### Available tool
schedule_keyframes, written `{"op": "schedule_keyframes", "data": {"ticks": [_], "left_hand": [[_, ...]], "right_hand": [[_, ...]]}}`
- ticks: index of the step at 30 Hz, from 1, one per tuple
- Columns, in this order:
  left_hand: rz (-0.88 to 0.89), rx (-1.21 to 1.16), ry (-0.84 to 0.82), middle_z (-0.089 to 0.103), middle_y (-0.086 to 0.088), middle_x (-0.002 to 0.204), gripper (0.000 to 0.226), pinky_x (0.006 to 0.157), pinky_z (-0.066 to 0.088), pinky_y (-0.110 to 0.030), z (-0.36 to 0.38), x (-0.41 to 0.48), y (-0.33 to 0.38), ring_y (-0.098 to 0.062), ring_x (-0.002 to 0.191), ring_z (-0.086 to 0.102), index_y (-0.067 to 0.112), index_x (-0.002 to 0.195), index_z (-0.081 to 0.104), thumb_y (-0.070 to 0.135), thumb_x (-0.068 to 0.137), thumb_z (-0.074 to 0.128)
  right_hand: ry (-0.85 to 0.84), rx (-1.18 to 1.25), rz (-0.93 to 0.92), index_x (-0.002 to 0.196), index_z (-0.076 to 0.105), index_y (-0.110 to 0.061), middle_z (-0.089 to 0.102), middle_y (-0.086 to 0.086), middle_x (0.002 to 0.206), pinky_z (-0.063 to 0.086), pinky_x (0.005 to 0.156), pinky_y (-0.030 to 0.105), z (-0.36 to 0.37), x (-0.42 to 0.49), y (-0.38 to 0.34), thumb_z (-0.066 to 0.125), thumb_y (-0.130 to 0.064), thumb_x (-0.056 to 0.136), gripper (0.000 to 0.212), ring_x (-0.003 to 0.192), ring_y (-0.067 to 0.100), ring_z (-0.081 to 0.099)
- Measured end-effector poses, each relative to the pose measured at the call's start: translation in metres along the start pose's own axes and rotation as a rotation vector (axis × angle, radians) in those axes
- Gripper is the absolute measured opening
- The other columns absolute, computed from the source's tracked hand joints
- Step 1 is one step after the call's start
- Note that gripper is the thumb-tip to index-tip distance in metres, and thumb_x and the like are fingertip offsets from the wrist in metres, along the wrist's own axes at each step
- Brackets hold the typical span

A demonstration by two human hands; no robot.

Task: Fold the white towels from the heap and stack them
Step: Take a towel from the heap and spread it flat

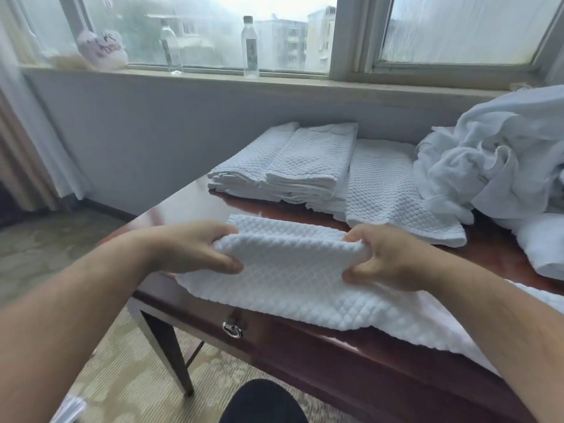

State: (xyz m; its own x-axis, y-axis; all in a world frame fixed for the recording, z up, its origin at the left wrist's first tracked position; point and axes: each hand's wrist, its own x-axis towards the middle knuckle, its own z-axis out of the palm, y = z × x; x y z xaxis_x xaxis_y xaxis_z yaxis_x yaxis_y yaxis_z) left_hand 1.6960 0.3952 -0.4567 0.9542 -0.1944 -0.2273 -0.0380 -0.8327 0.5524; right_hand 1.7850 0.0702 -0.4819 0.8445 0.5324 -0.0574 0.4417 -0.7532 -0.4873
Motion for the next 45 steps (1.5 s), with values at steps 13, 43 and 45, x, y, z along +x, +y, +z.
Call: {"op": "schedule_keyframes", "data": {"ticks": [13, 43, 45], "left_hand": [[-0.456, -0.198, 0.516, 0.055, -0.007, 0.14, 0.087, 0.102, 0.043, -0.035, 0.031, 0.068, -0.032, -0.026, 0.126, 0.053, 0.019, 0.151, 0.032, 0.054, 0.083, 0.074], [-0.376, 0.334, 0.709, 0.021, 0.001, 0.161, 0.052, 0.117, 0.016, -0.045, 0.066, 0.041, -0.012, -0.023, 0.145, 0.016, 0.037, 0.151, 0.037, 0.036, 0.099, 0.045], [-0.134, 0.231, 0.638, 0.027, 0.008, 0.161, 0.05, 0.118, 0.016, -0.041, 0.079, 0.041, 0.013, -0.016, 0.147, 0.019, 0.041, 0.15, 0.037, 0.048, 0.1, 0.042]], "right_hand": [[0.052, -0.321, 0.15, 0.086, 0.056, -0.025, 0.06, -0.012, 0.081, 0.04, 0.06, 0.029, 0.009, 0.041, 0.008, 0.074, -0.076, 0.069, 0.057, 0.078, 0.01, 0.057], [0.258, -0.22, 0.222, 0.064, 0.045, -0.022, 0.057, -0.009, 0.066, 0.038, 0.058, 0.035, 0.011, 0.006, 0.045, 0.025, -0.071, 0.077, 0.054, 0.066, 0.014, 0.054], [0.21, -0.109, 0.194, 0.058, 0.038, -0.021, 0.05, -0.009, 0.057, 0.036, 0.057, 0.034, 0.001, -0.003, 0.051, 0.026, -0.061, 0.069, 0.044, 0.057, 0.013, 0.045]]}}
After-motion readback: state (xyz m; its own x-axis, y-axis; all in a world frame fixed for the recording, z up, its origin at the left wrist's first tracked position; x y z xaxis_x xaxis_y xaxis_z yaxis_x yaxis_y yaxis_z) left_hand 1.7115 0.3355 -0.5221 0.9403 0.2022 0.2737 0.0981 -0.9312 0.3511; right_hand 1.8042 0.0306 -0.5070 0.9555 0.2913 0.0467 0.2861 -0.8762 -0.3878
